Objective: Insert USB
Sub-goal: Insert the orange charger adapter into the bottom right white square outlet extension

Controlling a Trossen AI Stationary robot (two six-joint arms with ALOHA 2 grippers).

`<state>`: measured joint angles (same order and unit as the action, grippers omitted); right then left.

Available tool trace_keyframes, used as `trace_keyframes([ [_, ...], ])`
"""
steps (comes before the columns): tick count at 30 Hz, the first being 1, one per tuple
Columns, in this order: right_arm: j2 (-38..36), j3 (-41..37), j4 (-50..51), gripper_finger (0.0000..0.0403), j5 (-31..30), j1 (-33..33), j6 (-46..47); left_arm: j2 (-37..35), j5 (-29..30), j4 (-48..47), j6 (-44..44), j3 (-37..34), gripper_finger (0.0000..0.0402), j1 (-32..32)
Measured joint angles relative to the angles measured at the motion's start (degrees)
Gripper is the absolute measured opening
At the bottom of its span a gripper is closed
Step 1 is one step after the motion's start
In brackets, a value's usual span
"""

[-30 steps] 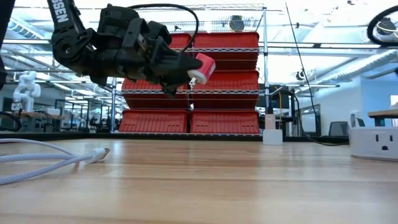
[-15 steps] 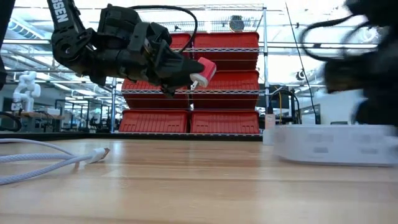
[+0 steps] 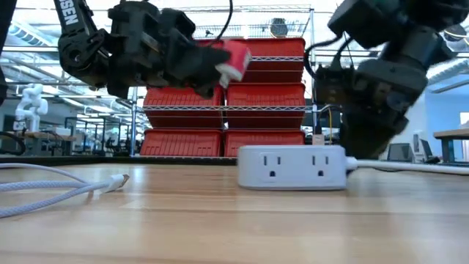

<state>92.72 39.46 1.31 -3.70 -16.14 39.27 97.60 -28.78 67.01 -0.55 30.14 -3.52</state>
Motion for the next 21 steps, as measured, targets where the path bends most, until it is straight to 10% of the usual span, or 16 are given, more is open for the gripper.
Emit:
trace_keyframes([
  [21,-5.2,1.93,0.2,0.0032,-2.55,3.56,-8.48,0.0,-8.68,0.59,-0.21,0.23,0.0146,-1.76],
])
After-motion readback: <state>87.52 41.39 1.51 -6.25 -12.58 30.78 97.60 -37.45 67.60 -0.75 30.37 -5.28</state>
